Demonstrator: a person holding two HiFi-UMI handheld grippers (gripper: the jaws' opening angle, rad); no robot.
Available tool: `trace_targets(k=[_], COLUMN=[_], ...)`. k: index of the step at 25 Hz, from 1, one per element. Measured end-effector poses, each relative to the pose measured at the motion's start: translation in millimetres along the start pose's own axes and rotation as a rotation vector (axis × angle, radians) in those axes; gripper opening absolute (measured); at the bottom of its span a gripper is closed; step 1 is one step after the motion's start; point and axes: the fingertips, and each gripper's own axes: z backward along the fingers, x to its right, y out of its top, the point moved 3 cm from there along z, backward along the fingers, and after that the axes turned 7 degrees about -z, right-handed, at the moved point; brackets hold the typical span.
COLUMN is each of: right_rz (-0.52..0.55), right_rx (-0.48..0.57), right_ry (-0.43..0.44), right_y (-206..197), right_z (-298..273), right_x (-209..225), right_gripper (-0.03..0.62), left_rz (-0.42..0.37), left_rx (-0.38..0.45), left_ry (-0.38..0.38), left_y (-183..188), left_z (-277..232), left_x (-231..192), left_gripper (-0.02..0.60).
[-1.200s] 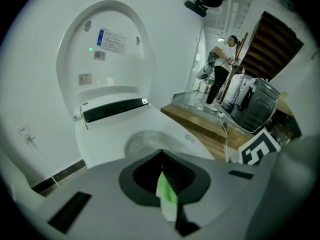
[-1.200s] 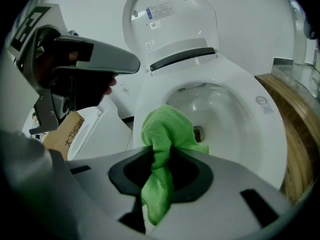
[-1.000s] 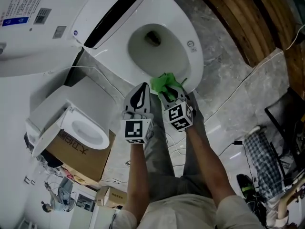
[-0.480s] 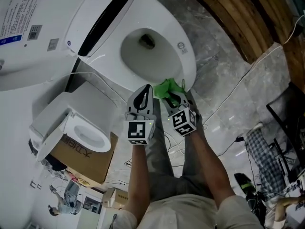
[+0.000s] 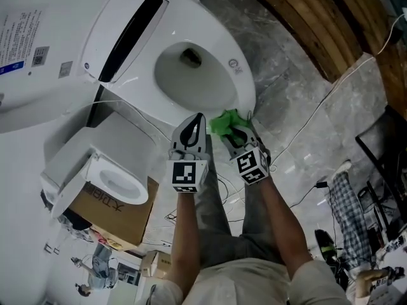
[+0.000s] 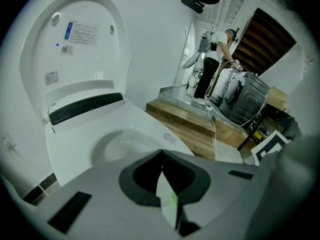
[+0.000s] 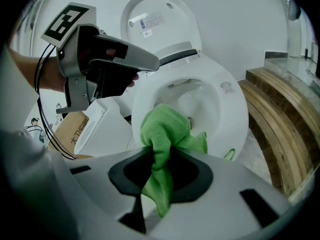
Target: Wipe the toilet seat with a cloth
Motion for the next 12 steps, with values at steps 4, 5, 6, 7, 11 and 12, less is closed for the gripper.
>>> trace_targets(k=[4,5,6,7,11,12], right_rz=[-0.04,-0.045,-0.05,-0.056,-0.097,-0.108], right_rx=[0.005,0.007,0.012,0.019,0.026,0.024], right_ry=[-0.02,-0.023,-0.025,-0.027,-0.055,-0.066], right_y=[-3,-3,-3,-4,-5,-6], right_z=[7,8,10,10,16,18], right_x=[10,12,14,16,27,30], right_gripper=[0.094,0.094,0.094,0.094,0.094,0.094], left_rz=[-0.006,-0.007,-0.008,-0.008,-0.01,-0.012], left_rx=[-0.01,-0.014,-0.018,-0.021,-0.031,-0.033], left_ry=[-0.016,-0.021,-0.025,-0.029,-0.043,-0.048], left_y=[0,0,-1,0,0,0], left_z=[-7,-8,-10,-12,-18,-20], left_x=[8,10,12,14,21,23], left_gripper=[0.012,0.012,0.012,0.012,0.012,0.012])
